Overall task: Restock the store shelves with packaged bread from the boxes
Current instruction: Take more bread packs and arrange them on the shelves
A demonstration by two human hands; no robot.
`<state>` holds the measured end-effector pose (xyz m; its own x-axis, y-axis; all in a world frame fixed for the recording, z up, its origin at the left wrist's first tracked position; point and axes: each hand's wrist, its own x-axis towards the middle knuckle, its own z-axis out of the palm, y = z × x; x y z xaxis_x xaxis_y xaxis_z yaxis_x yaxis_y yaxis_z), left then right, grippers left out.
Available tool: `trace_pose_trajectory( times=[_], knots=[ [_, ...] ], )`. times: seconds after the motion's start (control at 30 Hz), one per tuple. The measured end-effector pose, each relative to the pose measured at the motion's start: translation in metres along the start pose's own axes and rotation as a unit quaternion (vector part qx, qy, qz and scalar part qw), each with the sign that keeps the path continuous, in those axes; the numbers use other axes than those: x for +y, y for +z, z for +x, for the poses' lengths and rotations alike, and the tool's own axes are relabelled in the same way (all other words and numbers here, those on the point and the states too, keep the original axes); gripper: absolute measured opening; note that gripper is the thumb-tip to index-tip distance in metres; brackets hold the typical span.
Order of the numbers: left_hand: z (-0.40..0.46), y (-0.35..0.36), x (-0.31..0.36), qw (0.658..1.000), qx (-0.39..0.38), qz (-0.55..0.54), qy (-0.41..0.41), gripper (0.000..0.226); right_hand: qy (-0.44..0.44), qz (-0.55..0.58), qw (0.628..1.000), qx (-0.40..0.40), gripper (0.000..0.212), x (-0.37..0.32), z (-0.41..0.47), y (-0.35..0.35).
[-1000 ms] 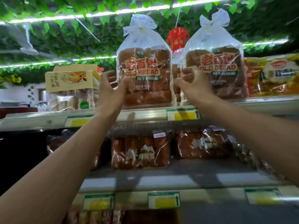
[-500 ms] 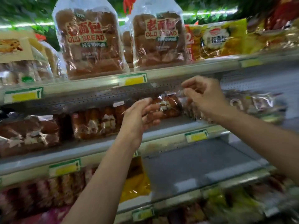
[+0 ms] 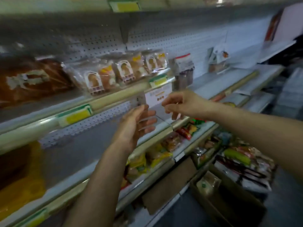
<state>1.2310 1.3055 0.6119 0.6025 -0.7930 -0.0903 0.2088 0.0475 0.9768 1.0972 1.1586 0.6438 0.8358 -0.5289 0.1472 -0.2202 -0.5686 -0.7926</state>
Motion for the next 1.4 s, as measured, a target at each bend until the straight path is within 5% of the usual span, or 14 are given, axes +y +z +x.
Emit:
trace_pose_trajectory(
  times=[0.27,0.6,0.9,1.07,1.23,1.33,1.4],
  knots=[
    [0.094,0.141,-0.153,0.987,-0.023,-0.040,-0.154,0.025,0.167,0.029,0.985,-0.024,0.020,0.213,-0.019,-0.083],
    [0.174,0.215,-0.307,0.934,-0.017,0.020,-0.356,0.027,0.372,0.077,0.923,-0.058,0.013,0.440,-0.031,-0.082],
    [0.275,0.238,-0.475,0.898,0.023,0.125,-0.420,0.008,0.429,0.029,0.891,-0.147,0.020,0.618,-0.026,-0.032],
    [0.310,0.233,-0.595,0.862,-0.009,0.196,-0.468,0.017,0.434,-0.033,0.879,-0.197,0.038,0.716,-0.023,0.018],
    [0.320,0.206,-0.704,0.838,-0.057,0.321,-0.437,0.020,0.401,-0.114,0.876,-0.241,0.030,0.800,-0.023,0.068],
    [0.321,0.184,-0.758,0.797,-0.107,0.452,-0.386,0.024,0.381,-0.141,0.879,-0.251,0.019,0.845,-0.019,0.094],
    [0.321,0.175,-0.786,0.737,-0.148,0.558,-0.351,0.029,0.376,-0.151,0.881,-0.244,0.012,0.873,-0.015,0.112]
  ],
)
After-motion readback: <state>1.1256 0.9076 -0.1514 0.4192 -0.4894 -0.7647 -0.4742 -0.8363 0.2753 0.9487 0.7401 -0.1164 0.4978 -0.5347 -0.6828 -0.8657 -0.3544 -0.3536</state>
